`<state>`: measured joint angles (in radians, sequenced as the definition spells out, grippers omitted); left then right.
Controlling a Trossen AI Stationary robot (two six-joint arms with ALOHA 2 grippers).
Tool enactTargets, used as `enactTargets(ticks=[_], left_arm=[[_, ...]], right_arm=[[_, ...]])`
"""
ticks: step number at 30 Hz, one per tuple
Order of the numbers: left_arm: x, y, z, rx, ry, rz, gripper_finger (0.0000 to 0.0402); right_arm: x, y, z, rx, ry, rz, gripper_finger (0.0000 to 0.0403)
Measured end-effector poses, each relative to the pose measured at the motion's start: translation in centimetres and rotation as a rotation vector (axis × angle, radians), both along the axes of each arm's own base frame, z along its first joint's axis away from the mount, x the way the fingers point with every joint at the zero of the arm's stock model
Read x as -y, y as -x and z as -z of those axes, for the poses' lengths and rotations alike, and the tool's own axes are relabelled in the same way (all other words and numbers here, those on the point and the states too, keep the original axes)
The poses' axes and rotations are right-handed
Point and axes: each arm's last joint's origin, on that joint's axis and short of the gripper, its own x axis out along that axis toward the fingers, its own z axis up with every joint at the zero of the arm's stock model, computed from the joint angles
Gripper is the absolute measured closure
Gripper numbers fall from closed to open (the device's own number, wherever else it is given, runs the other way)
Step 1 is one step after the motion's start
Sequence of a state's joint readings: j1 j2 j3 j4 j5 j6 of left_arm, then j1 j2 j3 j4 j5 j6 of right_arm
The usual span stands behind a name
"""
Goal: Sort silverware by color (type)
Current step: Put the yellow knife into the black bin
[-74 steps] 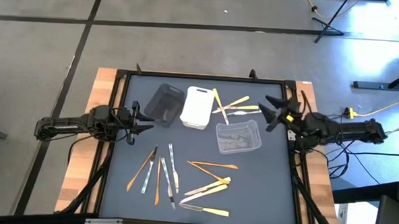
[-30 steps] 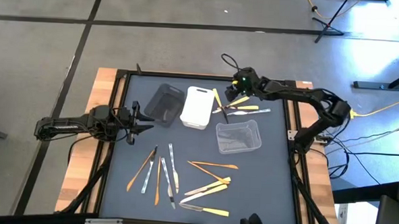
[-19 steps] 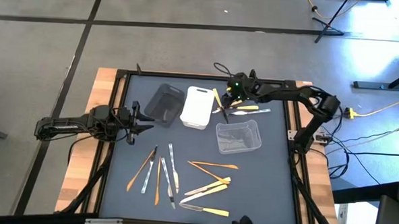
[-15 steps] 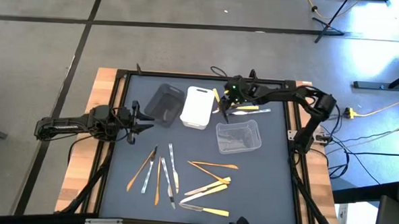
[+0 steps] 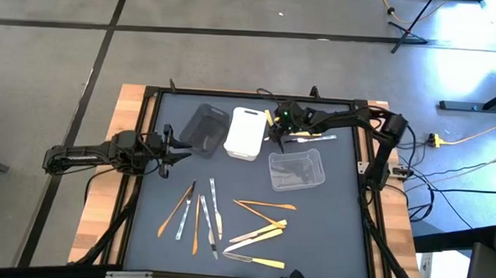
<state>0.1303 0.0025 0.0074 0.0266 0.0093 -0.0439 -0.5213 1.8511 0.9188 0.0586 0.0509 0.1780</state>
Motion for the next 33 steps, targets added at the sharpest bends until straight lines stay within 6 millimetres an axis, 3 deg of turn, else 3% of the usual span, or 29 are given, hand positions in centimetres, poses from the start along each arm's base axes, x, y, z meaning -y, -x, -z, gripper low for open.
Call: enactTargets(ticks=[12,33], left_arm=[[0.0,0.0,0.0,0.0,0.0,0.0,0.0282],[0.0,0.0,0.0,0.0,0.0,0.0,0.0282]], right_arm=[[-0.4,-0.1,0.3,-0.029,0.017,0.009,0.0151],[-0.4,-0.3,1.3,-0.055,0.003,0.007,0.0275]])
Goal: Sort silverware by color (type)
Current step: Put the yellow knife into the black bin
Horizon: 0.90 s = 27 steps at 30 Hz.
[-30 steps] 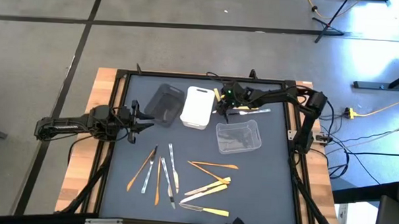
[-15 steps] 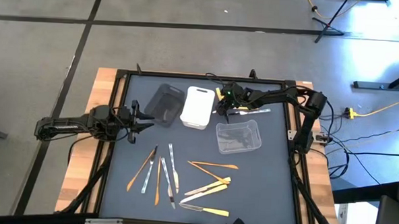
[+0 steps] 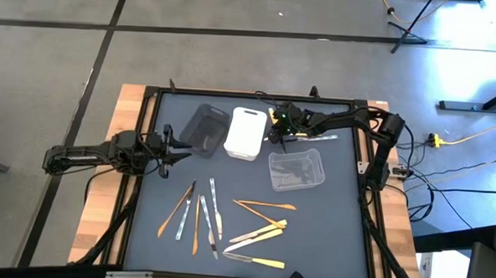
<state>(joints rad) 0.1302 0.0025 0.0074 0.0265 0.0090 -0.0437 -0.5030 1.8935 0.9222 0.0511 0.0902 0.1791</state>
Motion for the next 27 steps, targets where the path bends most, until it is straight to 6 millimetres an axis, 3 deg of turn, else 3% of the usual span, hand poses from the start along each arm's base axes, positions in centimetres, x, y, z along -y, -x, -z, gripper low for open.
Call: enactTargets(ticks=[17,27], left_arm=[[0.0,0.0,0.0,0.0,0.0,0.0,0.0282],[0.0,0.0,0.0,0.0,0.0,0.0,0.0282]], right_arm=[[0.03,-0.06,0.1,0.009,0.001,-0.003,0.0361],[0.0,0.0,0.17,0.003,-0.002,-0.002,0.0375]])
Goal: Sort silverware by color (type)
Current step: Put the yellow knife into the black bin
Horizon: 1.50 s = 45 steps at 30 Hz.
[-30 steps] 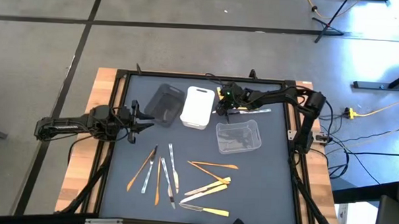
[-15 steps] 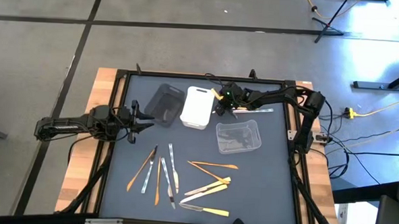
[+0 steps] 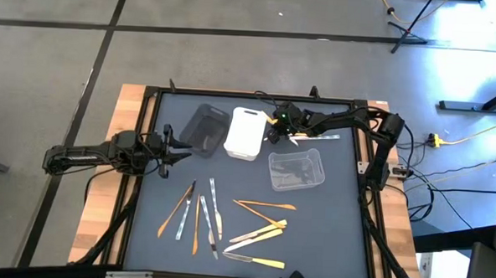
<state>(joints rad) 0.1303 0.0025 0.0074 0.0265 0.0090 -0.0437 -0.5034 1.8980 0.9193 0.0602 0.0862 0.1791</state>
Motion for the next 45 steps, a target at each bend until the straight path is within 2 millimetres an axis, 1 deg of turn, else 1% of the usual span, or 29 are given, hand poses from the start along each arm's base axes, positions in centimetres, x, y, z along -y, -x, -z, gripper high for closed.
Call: enactTargets(ticks=[5,10,14,17,23,30,34,39,45], left_arm=[[0.0,0.0,0.0,0.0,0.0,0.0,0.0282],[0.0,0.0,0.0,0.0,0.0,0.0,0.0282],[0.0,0.0,0.0,0.0,0.0,0.0,0.0282],[0.0,0.0,0.0,0.0,0.0,0.0,0.0282],[0.0,0.0,0.0,0.0,0.0,-0.011,0.0282],[-0.3,0.1,-0.4,0.04,0.001,-0.109,0.0282],[-0.5,0.2,-0.9,0.106,0.063,-0.189,0.0282],[-0.8,0.4,-1.5,0.203,0.165,-0.257,0.0282],[-0.8,0.1,-2.0,0.256,0.22,-0.256,0.0282]], right_arm=[[0.0,0.1,-0.5,0.004,0.011,0.006,0.0376],[-0.2,0.6,-2.0,0.011,0.023,0.013,0.0376],[-0.3,0.9,-4.2,0.054,0.068,0.028,0.0377],[-0.4,1.4,-5.3,0.046,0.097,0.052,0.0377],[-0.6,2.1,-8.5,0.108,0.179,0.095,0.0377],[-1.3,3.2,-12.3,0.232,0.239,0.101,0.0377],[-1.6,3.6,-14.2,0.319,0.264,0.087,0.0377],[-1.8,3.4,-15.4,0.436,0.259,0.019,0.0377],[-3.6,1.9,-16.4,0.555,0.292,-0.069,0.0377]])
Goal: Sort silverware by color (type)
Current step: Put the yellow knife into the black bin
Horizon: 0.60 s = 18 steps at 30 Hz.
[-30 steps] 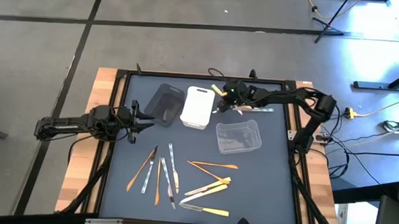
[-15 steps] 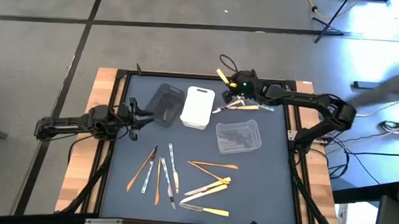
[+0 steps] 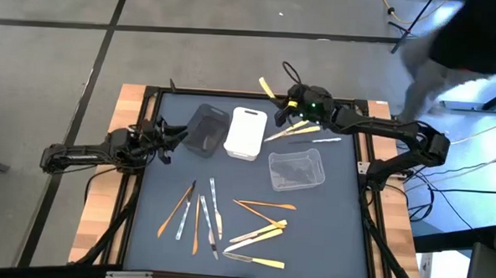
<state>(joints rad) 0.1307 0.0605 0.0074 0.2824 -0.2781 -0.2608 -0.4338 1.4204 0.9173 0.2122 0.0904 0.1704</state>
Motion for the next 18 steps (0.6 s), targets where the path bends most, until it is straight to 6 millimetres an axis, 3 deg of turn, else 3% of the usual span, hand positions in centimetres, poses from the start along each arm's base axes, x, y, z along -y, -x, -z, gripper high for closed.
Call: enactTargets(ticks=[11,18], left_arm=[[-0.3,-1.5,-0.3,0.022,0.03,-0.016,0.0282],[-0.5,-3.3,-1.5,0.003,0.033,-0.019,0.0282]], right_arm=[[-3.7,-1.8,-1.0,0.087,0.077,-0.059,0.0377],[-5.4,-2.3,-1.3,0.099,0.128,-0.052,0.0377]])
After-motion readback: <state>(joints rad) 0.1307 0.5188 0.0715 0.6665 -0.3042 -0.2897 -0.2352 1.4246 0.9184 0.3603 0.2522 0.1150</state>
